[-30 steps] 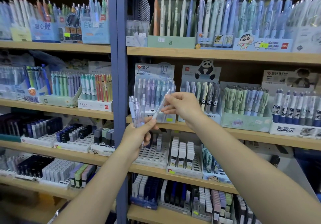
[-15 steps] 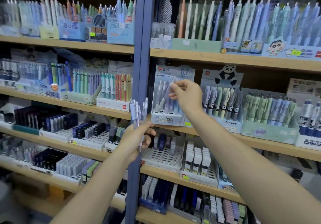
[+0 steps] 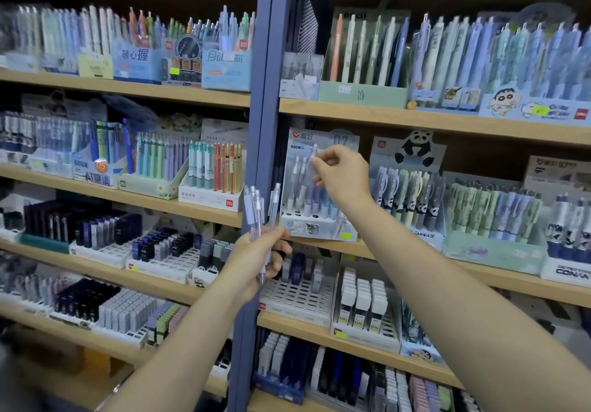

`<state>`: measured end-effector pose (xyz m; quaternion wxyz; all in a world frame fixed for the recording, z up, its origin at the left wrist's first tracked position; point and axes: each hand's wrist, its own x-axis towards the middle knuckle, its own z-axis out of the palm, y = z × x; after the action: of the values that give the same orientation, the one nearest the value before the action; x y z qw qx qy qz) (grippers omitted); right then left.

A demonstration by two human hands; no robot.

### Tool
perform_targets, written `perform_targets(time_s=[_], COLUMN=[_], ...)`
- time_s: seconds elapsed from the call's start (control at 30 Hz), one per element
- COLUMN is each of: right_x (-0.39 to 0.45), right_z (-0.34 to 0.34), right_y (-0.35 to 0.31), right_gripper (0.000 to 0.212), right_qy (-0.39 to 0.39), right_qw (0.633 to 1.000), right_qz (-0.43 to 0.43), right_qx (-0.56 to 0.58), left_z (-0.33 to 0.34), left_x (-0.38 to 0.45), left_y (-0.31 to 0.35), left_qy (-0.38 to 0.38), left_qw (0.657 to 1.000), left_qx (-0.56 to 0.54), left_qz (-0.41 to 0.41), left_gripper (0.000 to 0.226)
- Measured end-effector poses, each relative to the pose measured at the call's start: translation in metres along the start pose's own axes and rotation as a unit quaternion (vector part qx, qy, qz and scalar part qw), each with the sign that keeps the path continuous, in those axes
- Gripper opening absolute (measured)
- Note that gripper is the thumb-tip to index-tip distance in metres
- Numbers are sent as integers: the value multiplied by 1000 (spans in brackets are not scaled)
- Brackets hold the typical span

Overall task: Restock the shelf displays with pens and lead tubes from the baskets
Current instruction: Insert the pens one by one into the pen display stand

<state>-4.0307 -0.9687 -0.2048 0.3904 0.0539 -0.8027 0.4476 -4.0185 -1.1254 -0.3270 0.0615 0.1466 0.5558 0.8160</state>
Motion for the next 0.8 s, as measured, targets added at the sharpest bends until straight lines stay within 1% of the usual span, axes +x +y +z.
perform_targets(time_s=[0.27,0.37,0.47,0.53,0.7,0.8], right_x=[-1,-1,-2,-4,-7,-8], right_z=[1,1,1,2,4,5], right_y=[3,2,3,4,7,6], right_gripper=[14,13,27,32,23,31], right_qy=[-9,-27,-44,-53,-70,-59], right_qw=[1000,1000,999,997,983,962], right_qz=[4,-7,-29,-54,-111,-163], right_qx=[5,4,-1,-30,-127,-210], left_z=[-3,-4,-4,-4,-2,-1], left_x=[-1,-2,-1,0,1,1], left_y=[0,0,0,0,0,0], left_qy=[3,3,2,3,0,-4], left_qw=[1000,1000,1000,1000,1000,1000], left_qx=[5,1,-2,-8,-12,-7], left_qz=[-1,-1,0,0,0,1], left_gripper=[19,19,18,18,18,19])
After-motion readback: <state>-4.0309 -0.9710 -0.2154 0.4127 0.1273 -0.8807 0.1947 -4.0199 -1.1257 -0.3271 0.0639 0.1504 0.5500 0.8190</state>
